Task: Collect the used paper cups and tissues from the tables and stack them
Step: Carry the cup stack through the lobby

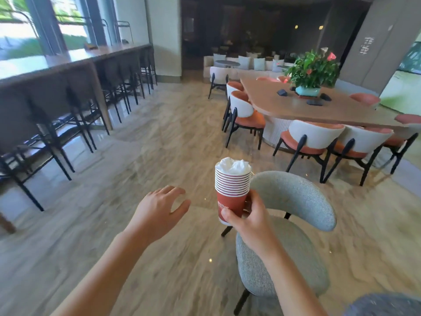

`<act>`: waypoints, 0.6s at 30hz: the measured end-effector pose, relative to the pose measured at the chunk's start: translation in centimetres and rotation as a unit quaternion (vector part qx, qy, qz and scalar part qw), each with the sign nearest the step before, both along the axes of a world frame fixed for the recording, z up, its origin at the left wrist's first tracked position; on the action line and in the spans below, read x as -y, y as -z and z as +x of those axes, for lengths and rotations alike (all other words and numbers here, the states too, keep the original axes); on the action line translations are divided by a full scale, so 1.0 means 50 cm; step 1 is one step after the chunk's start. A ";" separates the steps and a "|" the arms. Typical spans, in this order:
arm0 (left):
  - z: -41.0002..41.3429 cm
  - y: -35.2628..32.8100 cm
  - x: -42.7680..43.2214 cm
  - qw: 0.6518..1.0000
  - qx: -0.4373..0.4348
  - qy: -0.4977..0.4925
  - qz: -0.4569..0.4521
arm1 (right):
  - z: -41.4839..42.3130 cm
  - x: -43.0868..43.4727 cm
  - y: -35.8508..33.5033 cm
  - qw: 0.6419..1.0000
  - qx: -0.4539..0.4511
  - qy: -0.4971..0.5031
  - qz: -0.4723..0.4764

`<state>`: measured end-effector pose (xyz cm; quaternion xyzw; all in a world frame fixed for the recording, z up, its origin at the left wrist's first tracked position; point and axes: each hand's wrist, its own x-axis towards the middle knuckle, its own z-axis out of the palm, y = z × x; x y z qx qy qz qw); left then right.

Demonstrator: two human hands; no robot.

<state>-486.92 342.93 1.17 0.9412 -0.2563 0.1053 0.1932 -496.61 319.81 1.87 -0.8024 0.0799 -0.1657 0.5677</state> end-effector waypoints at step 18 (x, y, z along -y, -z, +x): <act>-0.081 -0.019 -0.413 0.889 0.007 -0.454 0.052 | 0.424 -0.483 0.040 0.865 -0.037 -0.498 0.044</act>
